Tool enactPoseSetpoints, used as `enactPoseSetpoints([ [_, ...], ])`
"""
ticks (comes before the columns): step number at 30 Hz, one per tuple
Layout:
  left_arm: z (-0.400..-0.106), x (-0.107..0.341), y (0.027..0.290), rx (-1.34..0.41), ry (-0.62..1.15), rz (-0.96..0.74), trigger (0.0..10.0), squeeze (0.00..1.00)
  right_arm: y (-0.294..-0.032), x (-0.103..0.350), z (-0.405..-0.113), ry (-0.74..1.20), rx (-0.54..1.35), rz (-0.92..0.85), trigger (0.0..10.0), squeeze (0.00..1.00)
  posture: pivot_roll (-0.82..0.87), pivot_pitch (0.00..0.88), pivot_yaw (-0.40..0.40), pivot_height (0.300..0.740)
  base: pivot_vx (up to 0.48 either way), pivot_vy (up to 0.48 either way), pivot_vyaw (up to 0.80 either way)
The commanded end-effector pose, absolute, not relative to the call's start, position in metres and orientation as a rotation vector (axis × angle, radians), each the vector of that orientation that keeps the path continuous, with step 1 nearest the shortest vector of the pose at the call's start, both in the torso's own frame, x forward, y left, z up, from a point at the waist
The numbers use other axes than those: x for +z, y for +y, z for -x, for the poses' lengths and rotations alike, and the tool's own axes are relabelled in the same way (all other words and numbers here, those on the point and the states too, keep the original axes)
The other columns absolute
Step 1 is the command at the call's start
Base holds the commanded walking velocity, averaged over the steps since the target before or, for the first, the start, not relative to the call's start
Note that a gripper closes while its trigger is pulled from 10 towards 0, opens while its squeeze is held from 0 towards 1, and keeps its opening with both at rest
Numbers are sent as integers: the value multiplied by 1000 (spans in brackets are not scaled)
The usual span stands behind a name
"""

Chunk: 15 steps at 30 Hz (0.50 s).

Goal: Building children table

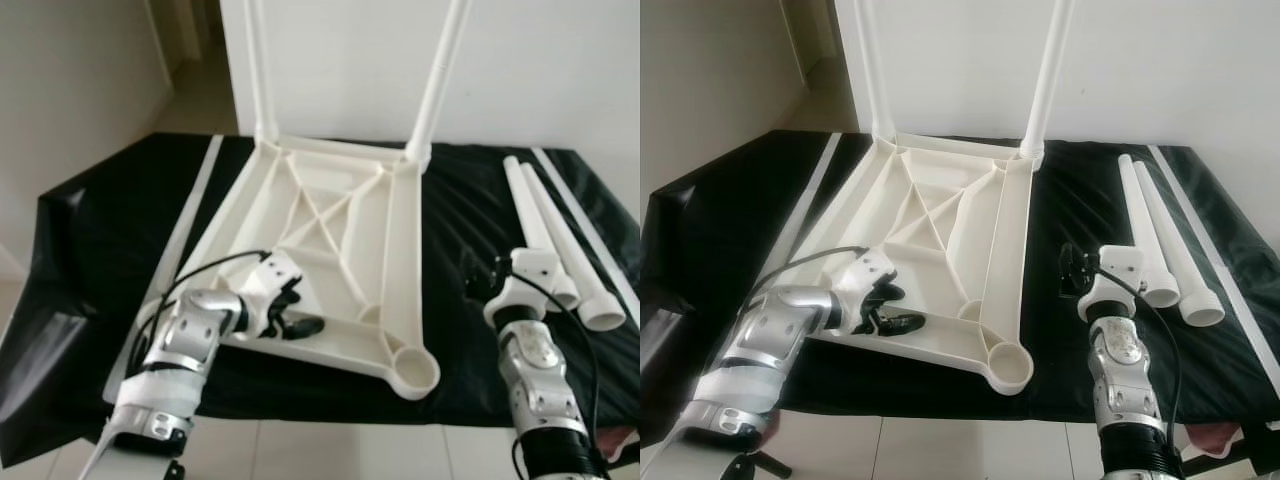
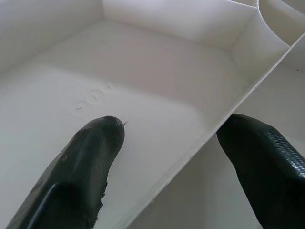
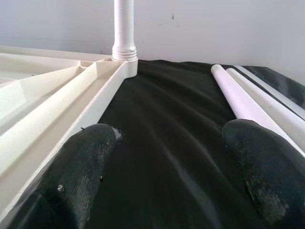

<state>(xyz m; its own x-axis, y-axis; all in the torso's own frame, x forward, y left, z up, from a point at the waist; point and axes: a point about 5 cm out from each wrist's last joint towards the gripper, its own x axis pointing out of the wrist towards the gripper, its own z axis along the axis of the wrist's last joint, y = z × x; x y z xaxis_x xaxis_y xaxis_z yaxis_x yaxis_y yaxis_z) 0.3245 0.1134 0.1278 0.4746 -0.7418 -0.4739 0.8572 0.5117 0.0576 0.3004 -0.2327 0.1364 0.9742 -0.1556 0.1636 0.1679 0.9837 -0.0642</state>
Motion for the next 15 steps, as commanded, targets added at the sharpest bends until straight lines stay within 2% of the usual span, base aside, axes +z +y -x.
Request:
enactPoseSetpoints([
  [1,-332,140,125,-847,331,-309,10000,0,-243,136,-298,-155,-194,72,10000,0,33,12,8,740,0,0,0],
  [7,-330,142,135,-855,360,-343,10000,0,-250,136,-296,-154,-220,78,10000,0,35,12,9,740,0,0,0],
  [15,-327,130,137,-874,432,-408,10000,0,-246,134,-294,-151,-213,73,10000,0,29,0,10,740,0,0,0],
])
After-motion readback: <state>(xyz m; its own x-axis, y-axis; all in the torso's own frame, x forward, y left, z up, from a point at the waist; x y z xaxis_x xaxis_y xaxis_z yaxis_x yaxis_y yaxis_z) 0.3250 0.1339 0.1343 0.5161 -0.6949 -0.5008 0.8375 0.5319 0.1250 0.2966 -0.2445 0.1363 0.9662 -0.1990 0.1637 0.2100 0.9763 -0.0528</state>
